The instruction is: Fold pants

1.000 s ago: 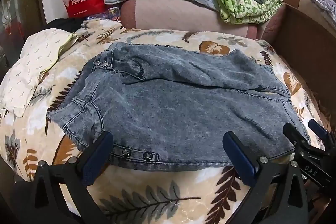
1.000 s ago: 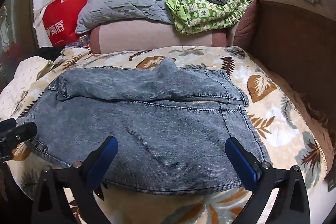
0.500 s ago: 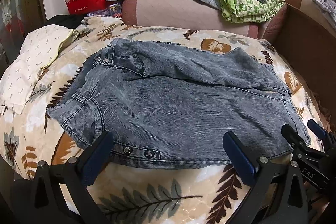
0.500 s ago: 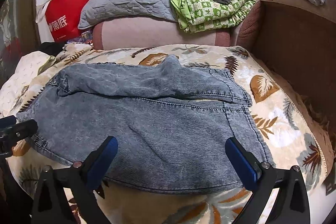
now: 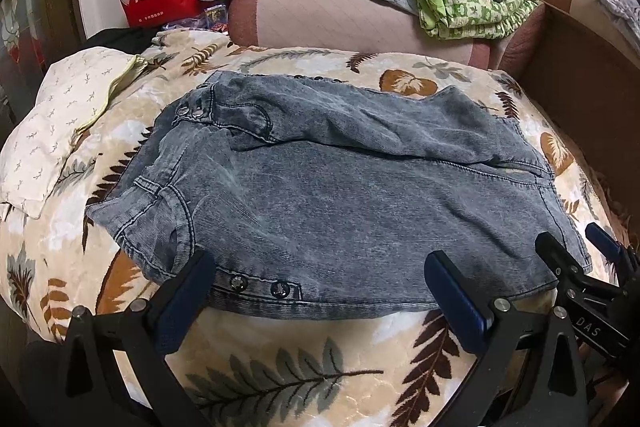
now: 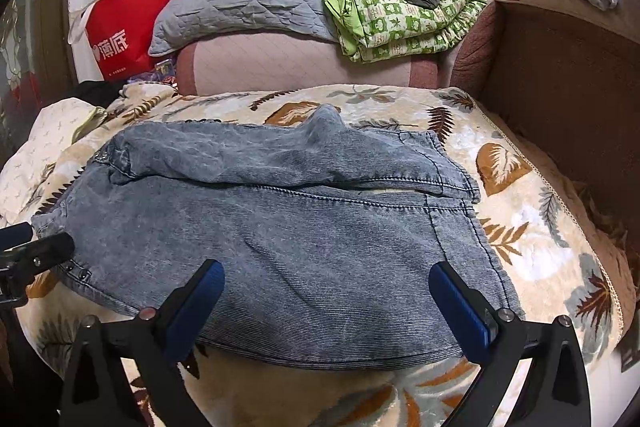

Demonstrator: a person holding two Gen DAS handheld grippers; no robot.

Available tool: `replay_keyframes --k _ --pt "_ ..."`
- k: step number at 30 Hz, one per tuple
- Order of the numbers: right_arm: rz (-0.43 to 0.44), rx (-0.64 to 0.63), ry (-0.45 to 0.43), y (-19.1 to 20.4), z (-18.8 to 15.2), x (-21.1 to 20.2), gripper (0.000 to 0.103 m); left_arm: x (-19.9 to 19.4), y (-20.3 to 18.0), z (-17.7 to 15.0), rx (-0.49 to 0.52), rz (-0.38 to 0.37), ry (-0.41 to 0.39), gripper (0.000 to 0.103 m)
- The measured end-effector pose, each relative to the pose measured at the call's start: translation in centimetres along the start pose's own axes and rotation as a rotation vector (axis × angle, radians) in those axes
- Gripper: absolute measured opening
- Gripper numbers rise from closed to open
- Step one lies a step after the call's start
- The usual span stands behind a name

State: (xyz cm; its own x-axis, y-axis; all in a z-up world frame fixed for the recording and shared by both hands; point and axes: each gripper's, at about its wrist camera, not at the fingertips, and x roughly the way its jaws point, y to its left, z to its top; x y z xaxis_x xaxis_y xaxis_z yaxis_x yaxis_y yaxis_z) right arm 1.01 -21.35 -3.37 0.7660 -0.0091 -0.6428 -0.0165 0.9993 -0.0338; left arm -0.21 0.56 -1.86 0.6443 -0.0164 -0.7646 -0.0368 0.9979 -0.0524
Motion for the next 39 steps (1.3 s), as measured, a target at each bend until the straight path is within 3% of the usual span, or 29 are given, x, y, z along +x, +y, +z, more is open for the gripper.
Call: replay_keyframes --k 23,29,35,39 --pt "-0.005 0.001 -0.007 -0.1 0.0 -0.1 0.103 -0.1 0.4 -0.1 -0.015 -0.036 0.010 0.103" --pt "-0.015 0.067 0.023 -1.9 -0.5 0.1 0.103 -0.3 5.1 -0.3 -0.144 -0.071 0.018 0.103" --pt "0.006 0.272 0.065 -7.3 -1.7 -0.5 0.103 0.6 11.8 -1.3 -0.320 -0.042 0.059 0.103" --pt "0.136 0.616 0.135 -13.6 -4.3 -0.4 0.103 0.1 15.4 -2.1 -0.453 -0.049 0.010 0.103"
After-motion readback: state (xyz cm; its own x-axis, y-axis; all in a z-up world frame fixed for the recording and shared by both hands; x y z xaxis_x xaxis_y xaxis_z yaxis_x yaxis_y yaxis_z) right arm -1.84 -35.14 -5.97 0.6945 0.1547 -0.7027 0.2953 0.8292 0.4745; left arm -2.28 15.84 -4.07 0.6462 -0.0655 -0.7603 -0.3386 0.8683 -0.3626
